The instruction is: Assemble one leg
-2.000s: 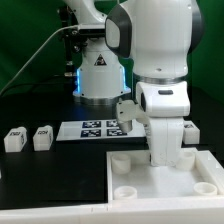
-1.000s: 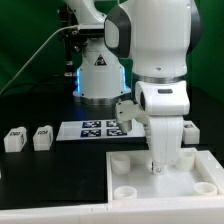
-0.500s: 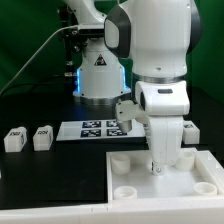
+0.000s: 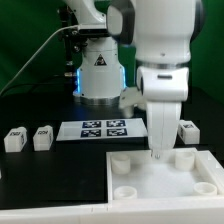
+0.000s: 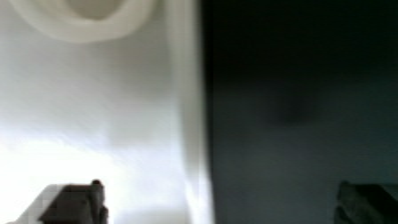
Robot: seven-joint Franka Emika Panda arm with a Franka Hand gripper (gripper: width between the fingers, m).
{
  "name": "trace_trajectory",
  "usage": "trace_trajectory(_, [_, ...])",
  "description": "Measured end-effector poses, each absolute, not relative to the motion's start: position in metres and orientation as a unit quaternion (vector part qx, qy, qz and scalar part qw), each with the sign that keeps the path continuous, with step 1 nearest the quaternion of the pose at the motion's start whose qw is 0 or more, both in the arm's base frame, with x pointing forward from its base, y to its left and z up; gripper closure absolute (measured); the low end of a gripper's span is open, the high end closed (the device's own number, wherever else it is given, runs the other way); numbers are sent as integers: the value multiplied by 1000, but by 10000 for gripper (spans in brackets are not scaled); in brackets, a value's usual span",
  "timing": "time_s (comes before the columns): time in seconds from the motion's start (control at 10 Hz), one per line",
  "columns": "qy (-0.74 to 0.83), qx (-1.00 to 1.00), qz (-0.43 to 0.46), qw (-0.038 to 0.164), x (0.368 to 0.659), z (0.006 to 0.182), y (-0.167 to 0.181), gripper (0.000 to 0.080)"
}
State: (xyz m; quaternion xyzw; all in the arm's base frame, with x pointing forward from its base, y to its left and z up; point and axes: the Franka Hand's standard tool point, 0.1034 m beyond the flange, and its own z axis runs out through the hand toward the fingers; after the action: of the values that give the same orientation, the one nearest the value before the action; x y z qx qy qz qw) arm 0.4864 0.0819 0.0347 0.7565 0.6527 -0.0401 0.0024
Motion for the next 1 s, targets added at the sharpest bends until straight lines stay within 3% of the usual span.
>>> trace_trajectory(0.2, [562, 826, -49, -1, 471, 44, 104, 150])
trace_trajectory(0.4, [401, 914, -51, -20, 461, 49, 137, 150])
trace_trajectory(0.6, [255, 965, -50, -19, 458, 51, 164, 150])
trace_trajectory(1.0, [54, 997, -49, -24, 457, 50, 175, 150])
